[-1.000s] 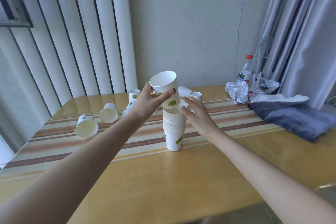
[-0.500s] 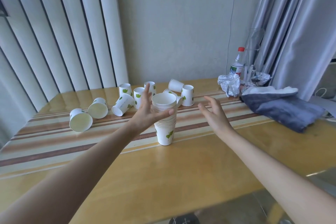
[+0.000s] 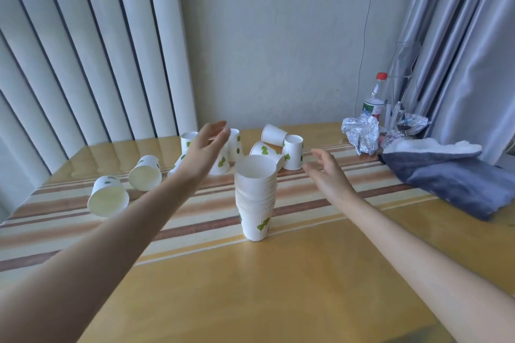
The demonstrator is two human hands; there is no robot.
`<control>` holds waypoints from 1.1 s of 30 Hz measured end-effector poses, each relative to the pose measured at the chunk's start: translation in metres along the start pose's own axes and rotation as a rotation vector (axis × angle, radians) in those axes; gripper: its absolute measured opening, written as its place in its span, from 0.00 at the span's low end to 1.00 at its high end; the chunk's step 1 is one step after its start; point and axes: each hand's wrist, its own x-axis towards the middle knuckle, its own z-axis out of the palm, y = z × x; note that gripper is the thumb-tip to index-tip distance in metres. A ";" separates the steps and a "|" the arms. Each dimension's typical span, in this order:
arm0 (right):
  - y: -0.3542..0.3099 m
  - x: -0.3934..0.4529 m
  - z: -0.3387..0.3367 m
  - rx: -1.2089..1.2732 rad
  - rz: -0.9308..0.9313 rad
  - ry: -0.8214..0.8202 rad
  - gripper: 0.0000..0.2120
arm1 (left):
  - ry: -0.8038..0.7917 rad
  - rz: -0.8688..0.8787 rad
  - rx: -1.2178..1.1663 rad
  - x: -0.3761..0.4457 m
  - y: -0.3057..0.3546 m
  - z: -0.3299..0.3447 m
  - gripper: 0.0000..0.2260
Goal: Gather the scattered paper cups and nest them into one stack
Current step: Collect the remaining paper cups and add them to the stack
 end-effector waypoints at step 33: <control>0.014 0.114 0.013 0.098 0.112 0.188 0.26 | -0.051 -0.250 -0.233 0.133 -0.035 0.052 0.50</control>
